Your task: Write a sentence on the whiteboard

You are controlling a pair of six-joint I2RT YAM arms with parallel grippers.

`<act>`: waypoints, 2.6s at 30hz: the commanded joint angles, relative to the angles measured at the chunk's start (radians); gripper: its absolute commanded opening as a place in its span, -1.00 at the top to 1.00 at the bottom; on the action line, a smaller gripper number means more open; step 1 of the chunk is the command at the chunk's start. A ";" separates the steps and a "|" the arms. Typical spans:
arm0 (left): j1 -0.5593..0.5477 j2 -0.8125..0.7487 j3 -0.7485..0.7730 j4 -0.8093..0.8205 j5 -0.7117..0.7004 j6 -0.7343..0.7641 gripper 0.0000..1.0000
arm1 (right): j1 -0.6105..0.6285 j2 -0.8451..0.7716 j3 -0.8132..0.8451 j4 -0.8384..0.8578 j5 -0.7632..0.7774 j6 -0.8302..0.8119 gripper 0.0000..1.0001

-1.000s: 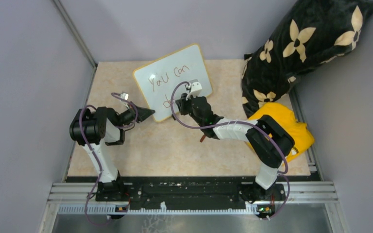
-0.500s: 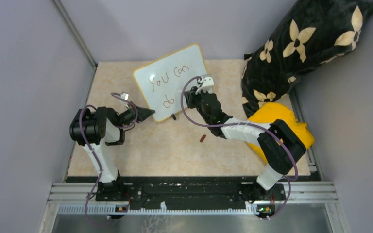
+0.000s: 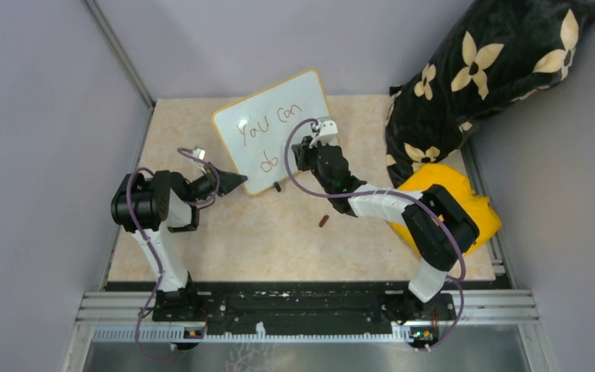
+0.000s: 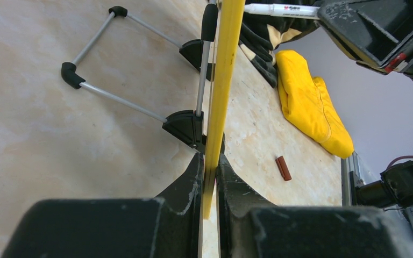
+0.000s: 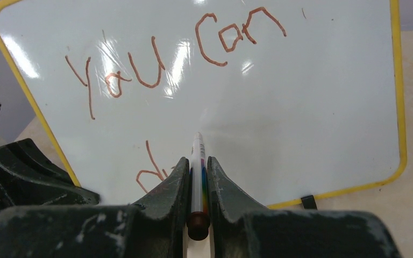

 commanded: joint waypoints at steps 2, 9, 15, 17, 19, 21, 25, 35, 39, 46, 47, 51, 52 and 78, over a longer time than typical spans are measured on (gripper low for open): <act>-0.008 0.012 0.011 0.074 0.021 -0.017 1.00 | -0.009 0.024 0.050 0.038 -0.005 0.005 1.00; -0.008 0.010 0.011 0.073 0.021 -0.017 1.00 | -0.012 0.044 0.042 0.031 0.001 0.005 1.00; -0.009 0.010 0.011 0.072 0.019 -0.017 1.00 | -0.016 0.054 0.023 0.037 0.001 0.012 1.00; -0.008 0.010 0.011 0.072 0.019 -0.018 1.00 | -0.015 0.057 0.022 0.033 0.001 0.013 1.00; -0.008 0.010 0.011 0.073 0.020 -0.016 1.00 | -0.016 0.057 0.017 0.033 0.000 0.015 1.00; -0.008 0.010 0.011 0.072 0.020 -0.017 1.00 | -0.016 0.053 0.008 0.034 0.002 0.016 1.00; -0.009 0.010 0.011 0.072 0.019 -0.017 1.00 | -0.015 0.040 -0.024 0.042 0.003 0.027 1.00; -0.008 0.010 0.011 0.071 0.018 -0.017 1.00 | -0.015 0.008 -0.096 0.057 0.016 0.038 1.00; -0.009 0.009 0.011 0.069 0.018 -0.016 1.00 | -0.016 -0.001 -0.106 0.052 0.032 0.034 1.00; -0.009 0.009 0.011 0.067 0.018 -0.016 1.00 | -0.027 -0.036 -0.115 0.061 0.047 0.030 1.00; -0.009 0.008 0.011 0.067 0.018 -0.016 1.00 | -0.027 -0.042 -0.117 0.070 0.040 0.029 1.00; -0.009 0.008 0.011 0.067 0.018 -0.016 1.00 | -0.026 -0.060 -0.115 0.087 0.008 0.036 1.00; -0.009 0.008 0.011 0.067 0.019 -0.017 1.00 | -0.026 -0.062 -0.112 0.091 -0.001 0.037 1.00; -0.009 0.010 0.012 0.065 0.022 -0.016 1.00 | -0.030 0.025 -0.021 0.051 -0.067 0.044 1.00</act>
